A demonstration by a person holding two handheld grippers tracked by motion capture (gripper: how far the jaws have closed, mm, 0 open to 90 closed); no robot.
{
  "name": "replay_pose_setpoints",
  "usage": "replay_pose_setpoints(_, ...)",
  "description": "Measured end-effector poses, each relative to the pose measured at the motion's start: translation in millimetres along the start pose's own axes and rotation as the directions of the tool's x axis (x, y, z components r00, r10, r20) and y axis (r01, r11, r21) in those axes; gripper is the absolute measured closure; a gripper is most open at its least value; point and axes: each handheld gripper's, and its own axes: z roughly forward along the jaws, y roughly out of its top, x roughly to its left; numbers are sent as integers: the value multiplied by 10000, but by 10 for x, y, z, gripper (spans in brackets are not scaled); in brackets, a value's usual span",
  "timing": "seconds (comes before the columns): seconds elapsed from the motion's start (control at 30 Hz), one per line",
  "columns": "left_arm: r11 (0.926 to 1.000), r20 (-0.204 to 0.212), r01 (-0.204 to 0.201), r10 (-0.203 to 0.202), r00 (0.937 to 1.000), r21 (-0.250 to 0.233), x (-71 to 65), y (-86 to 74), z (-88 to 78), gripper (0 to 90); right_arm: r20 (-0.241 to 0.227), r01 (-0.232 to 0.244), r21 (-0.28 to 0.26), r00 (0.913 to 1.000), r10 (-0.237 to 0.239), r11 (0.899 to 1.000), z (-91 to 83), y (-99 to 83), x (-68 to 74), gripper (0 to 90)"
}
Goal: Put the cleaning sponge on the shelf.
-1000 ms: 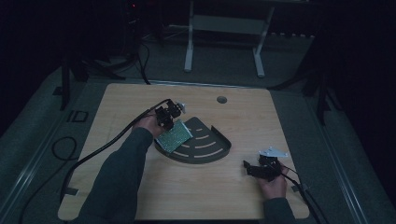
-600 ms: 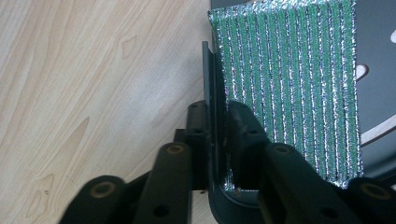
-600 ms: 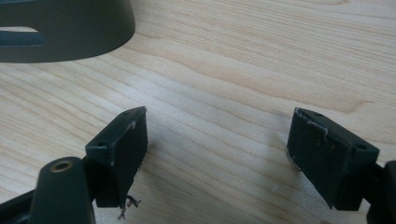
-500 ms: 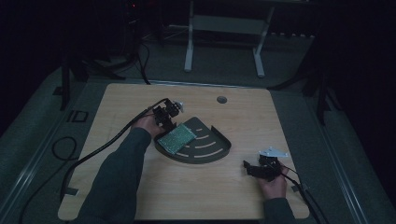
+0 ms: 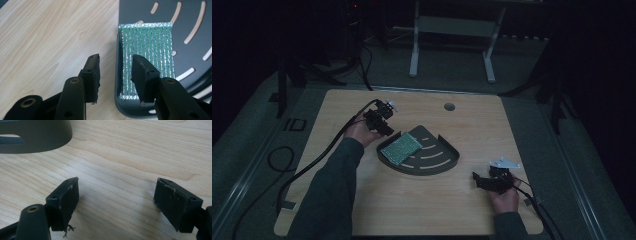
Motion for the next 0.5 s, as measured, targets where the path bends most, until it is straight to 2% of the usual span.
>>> replay_pose_setpoints(0.13, 9996, -210, 116, -121, 9997, -238, 39, -82, -91, 575, 4, 1, 1, 10000, -1, 10000, 0, 0, 0, 198)
replay_pose_setpoints(0.2, 9981, -70, 328, -332, 9994, -516, 67, -128, -135, 575, -1, 3, -1, 10000, -3, 10000, 0, 0, 0, 198)
replay_pose_setpoints(0.27, 9973, -258, 345, -362, 9990, -652, 83, -177, -172, 569, 0, 2, -1, 10000, -2, 10000, 0, 0, 0, 198)
replay_pose_setpoints(0.33, 9941, -125, 545, -559, 9984, -938, 110, -244, -202, 566, 0, 2, -1, 10000, -2, 10000, 0, 0, 0, 198)
replay_pose_setpoints(0.4, 9906, -195, 750, -778, 9968, -1147, 132, -324, -225, 564, 1, 3, 0, 10000, -3, 10000, 0, 0, 0, 198)
replay_pose_setpoints(0.5, 9785, -112, 1291, -1326, 9911, -1609, 168, -482, -248, 552, 0, 4, 1, 10000, -4, 10000, 0, 0, -1, 198)
